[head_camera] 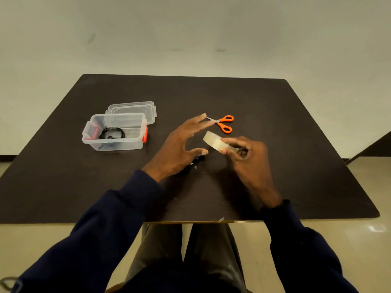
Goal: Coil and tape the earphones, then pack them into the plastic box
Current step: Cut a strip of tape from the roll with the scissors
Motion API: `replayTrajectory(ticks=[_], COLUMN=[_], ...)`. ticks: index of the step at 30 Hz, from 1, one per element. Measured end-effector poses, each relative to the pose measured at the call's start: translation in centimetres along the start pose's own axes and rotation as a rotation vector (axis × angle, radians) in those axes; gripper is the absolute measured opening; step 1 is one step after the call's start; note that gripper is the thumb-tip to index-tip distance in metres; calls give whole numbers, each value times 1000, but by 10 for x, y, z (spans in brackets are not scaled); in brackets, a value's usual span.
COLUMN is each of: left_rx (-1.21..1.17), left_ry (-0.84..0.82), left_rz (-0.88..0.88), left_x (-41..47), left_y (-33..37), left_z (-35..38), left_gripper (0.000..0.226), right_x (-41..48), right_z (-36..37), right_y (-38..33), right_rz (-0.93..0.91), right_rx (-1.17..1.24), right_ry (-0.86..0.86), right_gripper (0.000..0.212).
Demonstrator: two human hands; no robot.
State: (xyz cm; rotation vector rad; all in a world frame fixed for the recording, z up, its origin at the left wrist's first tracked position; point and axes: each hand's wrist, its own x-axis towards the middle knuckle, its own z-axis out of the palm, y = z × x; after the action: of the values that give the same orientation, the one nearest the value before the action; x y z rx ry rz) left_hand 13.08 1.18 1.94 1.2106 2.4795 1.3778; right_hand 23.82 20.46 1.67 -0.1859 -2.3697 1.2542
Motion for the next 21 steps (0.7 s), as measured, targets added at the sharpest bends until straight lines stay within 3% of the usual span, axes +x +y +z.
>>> replayTrajectory(ticks=[2,7,12,17,21], left_rx=[38,-153,-252,-376,-313], left_ry=[-8,141,165,58,220], left_rz=[41,51,49,93,122], left_x=[-3,-14,-24,-41,-50], left_y=[-2,-1,-5,0,9], left_z=[-5,-19,-36,-55,-58], left_gripper=[74,33,31,52,28], right_x=[-1,3,11,15,19], right_z=[2,3,2,14,19], right_y=[-17,-43,-55,-60,-62], right_rz=[-18,-152,-191,-270,-316], right_rx=[114,148,71,-23,-120], right_ry=[-37,-134,-234,-252,-208], right_gripper=[31,37,31,33,40])
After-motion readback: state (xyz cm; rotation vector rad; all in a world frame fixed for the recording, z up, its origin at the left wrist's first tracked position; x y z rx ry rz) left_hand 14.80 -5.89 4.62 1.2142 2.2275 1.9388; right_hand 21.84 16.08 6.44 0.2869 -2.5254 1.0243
